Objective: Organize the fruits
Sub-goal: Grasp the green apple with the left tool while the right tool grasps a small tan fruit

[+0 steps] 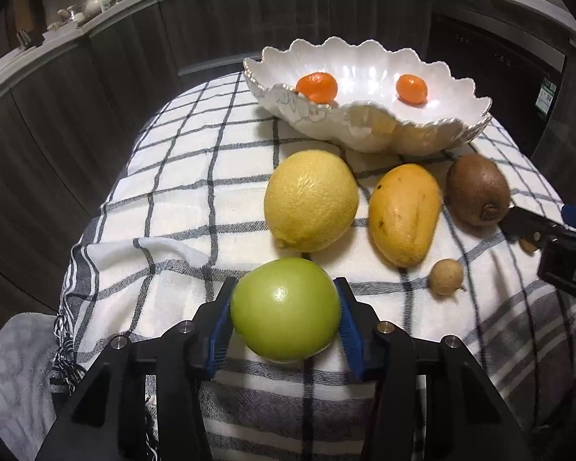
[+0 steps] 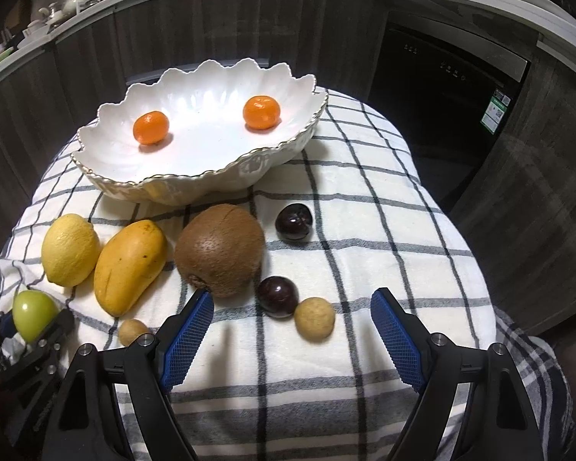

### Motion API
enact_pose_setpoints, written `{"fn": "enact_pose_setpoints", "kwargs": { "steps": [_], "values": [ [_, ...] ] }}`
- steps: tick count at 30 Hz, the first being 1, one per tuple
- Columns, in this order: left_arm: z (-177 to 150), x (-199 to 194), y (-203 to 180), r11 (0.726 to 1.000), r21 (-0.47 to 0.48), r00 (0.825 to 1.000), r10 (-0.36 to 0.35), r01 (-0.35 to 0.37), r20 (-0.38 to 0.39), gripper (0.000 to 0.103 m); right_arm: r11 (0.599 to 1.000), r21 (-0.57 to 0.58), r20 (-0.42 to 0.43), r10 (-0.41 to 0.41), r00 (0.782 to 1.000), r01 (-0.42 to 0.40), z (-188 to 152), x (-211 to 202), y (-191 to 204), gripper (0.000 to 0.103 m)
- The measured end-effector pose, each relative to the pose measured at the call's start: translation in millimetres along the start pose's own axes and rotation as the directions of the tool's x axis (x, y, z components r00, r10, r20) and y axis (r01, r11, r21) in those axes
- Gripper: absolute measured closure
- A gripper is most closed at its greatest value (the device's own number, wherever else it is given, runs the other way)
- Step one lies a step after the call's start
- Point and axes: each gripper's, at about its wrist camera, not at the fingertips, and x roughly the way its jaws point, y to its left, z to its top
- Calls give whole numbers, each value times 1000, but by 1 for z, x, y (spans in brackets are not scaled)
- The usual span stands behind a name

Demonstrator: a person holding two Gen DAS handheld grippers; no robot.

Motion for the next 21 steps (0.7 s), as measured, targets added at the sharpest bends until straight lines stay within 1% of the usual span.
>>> {"fn": "enact_pose_setpoints", "kwargs": {
  "steps": [4, 7, 9, 10, 12, 14, 19, 21],
  "values": [
    [10, -15, -5, 1000, 8, 999, 0, -1, 49, 55, 1000, 8, -5, 0, 1000, 0, 1, -2, -9, 24],
    [18, -23, -12, 1000, 24, 997, -20, 18, 80, 55, 1000, 5, -12, 1, 1000, 0, 0, -4, -14, 26],
    [20, -26, -16, 999, 30, 996, -34, 31, 88, 55, 1000, 2, -22, -1, 1000, 1, -2, -2, -17, 31],
    [20, -27, -18, 999, 33, 995, -38, 35, 91, 55, 1000, 1, -30, -3, 1000, 3, -3, -1, -19, 32],
    [21, -28, -21, 998, 40, 995, -43, 40, 89, 55, 1000, 3, -49, -5, 999, 5, -5, 3, -22, 39],
    [22, -27, -23, 998, 40, 995, -48, 45, 84, 55, 1000, 8, -64, 4, 998, -3, -7, 6, -24, 43],
    [22, -22, -25, 998, 43, 996, -52, 49, 70, 55, 1000, 6, -78, 27, 997, -26, -8, 12, -22, 57],
    [22, -20, -26, 998, 45, 997, -50, 47, 65, 55, 999, 3, -82, 38, 996, -38, -7, 15, -21, 65]
  ]
}}
